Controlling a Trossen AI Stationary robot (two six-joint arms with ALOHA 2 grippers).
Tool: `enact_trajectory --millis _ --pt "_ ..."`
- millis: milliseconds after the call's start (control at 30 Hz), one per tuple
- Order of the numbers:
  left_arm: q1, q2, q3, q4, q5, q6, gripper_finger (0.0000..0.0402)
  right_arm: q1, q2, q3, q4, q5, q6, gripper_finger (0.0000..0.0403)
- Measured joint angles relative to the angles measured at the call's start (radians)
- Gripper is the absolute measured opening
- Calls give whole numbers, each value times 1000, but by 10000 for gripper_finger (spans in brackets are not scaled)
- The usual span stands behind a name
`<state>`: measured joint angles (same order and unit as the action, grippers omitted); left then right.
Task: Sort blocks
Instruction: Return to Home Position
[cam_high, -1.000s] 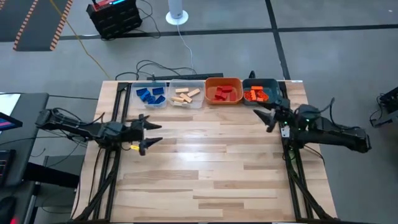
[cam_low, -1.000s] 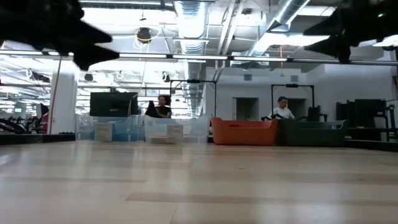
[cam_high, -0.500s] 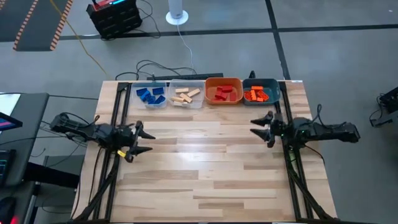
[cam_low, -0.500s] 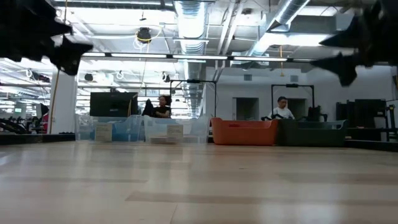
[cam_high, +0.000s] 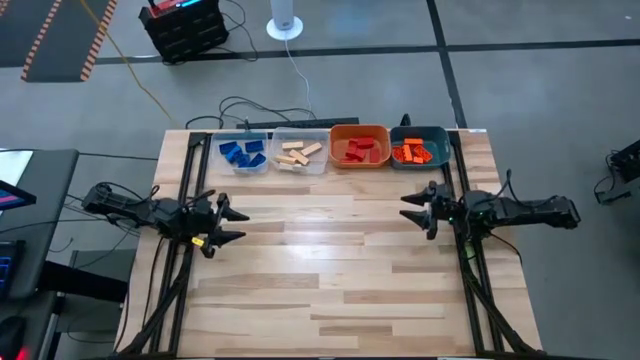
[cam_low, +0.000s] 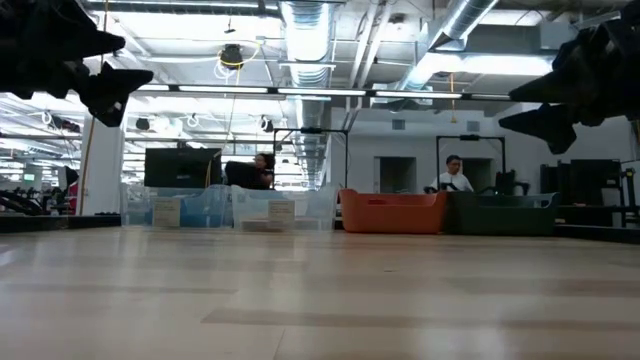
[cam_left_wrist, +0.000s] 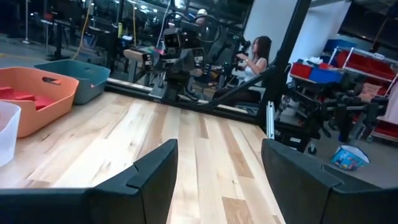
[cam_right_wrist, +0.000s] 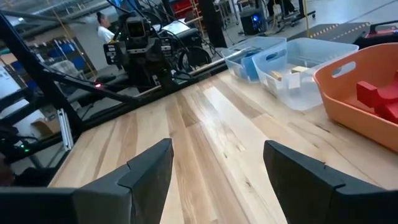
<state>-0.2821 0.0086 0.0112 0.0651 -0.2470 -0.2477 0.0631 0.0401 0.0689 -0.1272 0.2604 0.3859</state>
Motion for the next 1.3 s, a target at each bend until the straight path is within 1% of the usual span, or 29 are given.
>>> enact_trajectory --millis 1300 --pt "0 0 8 -22 1 0 225 0 1 0 -1 -1 -1 282"
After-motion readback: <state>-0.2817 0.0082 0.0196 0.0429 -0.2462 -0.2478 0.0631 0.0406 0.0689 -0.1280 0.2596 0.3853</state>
